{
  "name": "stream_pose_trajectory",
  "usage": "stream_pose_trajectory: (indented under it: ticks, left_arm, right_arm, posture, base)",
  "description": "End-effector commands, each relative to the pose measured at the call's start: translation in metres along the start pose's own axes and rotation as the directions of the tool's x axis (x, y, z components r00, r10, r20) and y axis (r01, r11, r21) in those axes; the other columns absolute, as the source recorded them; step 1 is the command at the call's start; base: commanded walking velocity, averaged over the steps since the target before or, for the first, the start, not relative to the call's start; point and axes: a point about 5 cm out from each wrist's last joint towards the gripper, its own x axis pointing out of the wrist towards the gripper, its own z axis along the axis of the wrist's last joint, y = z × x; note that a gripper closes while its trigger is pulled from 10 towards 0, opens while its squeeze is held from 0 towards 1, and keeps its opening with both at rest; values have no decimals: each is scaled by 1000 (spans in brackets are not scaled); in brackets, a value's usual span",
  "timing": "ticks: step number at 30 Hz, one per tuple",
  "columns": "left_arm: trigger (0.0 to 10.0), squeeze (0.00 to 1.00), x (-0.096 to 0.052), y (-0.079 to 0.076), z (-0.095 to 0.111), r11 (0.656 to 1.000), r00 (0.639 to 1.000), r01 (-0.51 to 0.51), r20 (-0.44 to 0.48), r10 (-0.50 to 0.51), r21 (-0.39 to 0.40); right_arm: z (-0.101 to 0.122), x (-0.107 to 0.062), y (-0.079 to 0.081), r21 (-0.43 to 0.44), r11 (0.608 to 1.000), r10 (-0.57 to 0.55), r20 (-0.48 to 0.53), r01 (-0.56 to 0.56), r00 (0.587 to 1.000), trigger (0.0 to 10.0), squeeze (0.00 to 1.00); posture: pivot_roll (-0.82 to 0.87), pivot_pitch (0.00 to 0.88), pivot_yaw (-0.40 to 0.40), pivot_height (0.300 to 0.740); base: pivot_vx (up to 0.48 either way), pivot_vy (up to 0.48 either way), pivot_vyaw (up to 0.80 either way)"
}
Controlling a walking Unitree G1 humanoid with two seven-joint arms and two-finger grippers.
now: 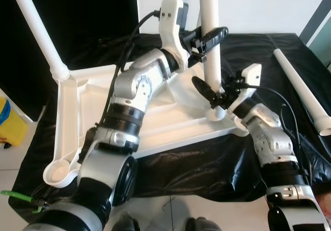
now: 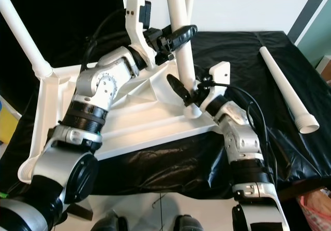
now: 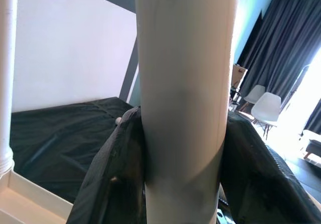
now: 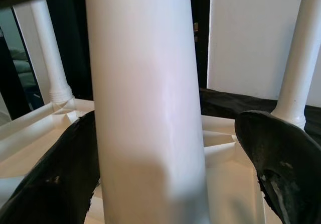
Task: Building children table
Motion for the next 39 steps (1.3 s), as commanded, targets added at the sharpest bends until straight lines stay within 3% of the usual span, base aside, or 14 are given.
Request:
stream_pose_trajectory:
  ticks: [1,8,10,12,18,22,27,28,29,30,33,34,35,39]
  left_arm:
    - [10000,0,4,-11,1,999,999,37,-2,-37,30]
    - [10000,0,9,-31,6,991,995,101,0,-102,92]
    - [10000,0,13,-41,10,976,990,138,-10,-139,169]
    - [10000,0,14,-44,11,969,989,151,-17,-150,198]
    - [10000,0,16,-53,8,934,984,178,-53,-170,309]
    - [10000,0,17,-56,7,930,982,191,-66,-180,313]
    - [10000,0,16,-56,6,932,982,189,-69,-176,310]
    - [10000,0,16,-56,7,933,982,187,-69,-174,309]
    - [10000,0,16,-56,7,933,982,187,-69,-174,309]
    - [10000,0,16,-55,7,933,983,185,-67,-173,309]
    - [10000,0,16,-55,7,933,983,184,-66,-172,310]
    - [10000,0,16,-55,7,933,983,183,-64,-171,311]
    - [10000,0,16,-55,8,933,983,181,-64,-170,311]
    - [10000,0,16,-55,7,933,984,180,-63,-169,311]
  right_arm:
    - [0,-3,0,-10,1000,-17,-7,17,1000,10000,0]
    - [-3,-2,1,-40,998,-52,-35,51,998,10000,0]
    - [-5,9,7,-108,993,-62,-117,49,991,10000,0]
    - [-6,13,9,-140,989,-69,-148,48,987,10000,0]
    - [-5,30,22,-125,990,-93,-212,67,973,10000,0]
    - [-5,35,32,-153,987,-77,-204,45,976,10000,0]
    - [-1,40,40,-127,991,-72,-164,51,984,10000,0]
    - [-2,41,42,-125,991,-77,-162,56,984,7569,0]
    - [-2,41,42,-125,991,-77,-162,56,984,7569,0]
    - [-2,42,43,-121,991,-85,-164,66,983,5176,0]
    - [-2,42,44,-118,990,-92,-166,73,982,5176,0]
    - [-1,42,44,-126,989,-101,-168,80,981,2980,0]
    - [-1,42,43,-127,988,-107,-167,87,980,0,0]
    - [1,41,43,-134,986,-119,-163,98,979,0,0]
  posture:
    - [-80,45,-13,740]
    - [-90,36,-2,740]
    - [-86,23,7,740]
    - [-85,18,9,740]
    - [-77,8,19,740]
    - [-73,5,23,740]
    - [-74,0,29,740]
    - [-74,0,29,740]
    - [-74,0,29,740]
    - [-74,0,30,740]
    - [-74,0,30,740]
    - [-76,0,30,740]
    - [-77,0,30,740]
    - [-77,0,30,740]
  base:
    - [0,0,0]
    - [0,0,0]
    - [0,0,0]
    - [0,0,0]
    - [0,0,0]
    - [0,0,0]
    - [0,0,0]
    - [0,0,0]
    - [0,0,0]
    - [0,0,0]
    - [0,0,0]
    - [0,0,0]
    - [0,0,0]
    - [0,0,0]
